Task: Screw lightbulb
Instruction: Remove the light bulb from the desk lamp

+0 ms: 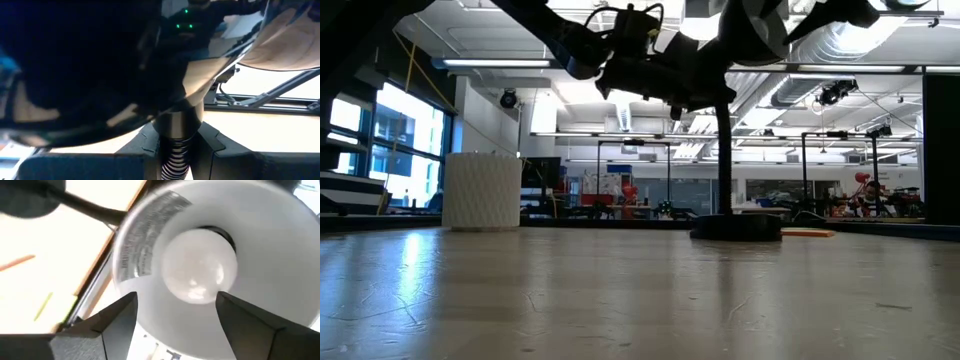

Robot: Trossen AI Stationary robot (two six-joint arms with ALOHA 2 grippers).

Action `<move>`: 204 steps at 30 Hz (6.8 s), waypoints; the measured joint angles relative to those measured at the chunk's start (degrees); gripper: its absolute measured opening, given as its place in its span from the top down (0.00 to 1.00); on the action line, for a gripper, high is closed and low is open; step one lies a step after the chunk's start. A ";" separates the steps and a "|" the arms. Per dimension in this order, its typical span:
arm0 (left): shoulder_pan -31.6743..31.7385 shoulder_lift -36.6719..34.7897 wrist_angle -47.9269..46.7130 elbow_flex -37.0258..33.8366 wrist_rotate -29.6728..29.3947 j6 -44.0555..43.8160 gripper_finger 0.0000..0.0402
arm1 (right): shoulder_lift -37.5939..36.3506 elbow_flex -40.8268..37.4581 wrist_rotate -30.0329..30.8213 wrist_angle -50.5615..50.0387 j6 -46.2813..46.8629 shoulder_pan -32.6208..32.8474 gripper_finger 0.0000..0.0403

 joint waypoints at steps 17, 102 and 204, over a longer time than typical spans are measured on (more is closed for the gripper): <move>0.50 -0.04 -1.38 0.00 0.11 0.16 0.87 | -0.75 -0.02 1.11 0.36 73.08 3.30 0.34; 0.29 0.09 -0.92 -0.04 -0.19 0.05 0.87 | -1.96 -0.02 -13.59 12.74 84.11 -11.86 0.34; 1.06 -0.02 -3.57 0.00 2.69 3.85 0.87 | -0.81 -0.02 -5.36 -4.47 58.20 -4.50 0.34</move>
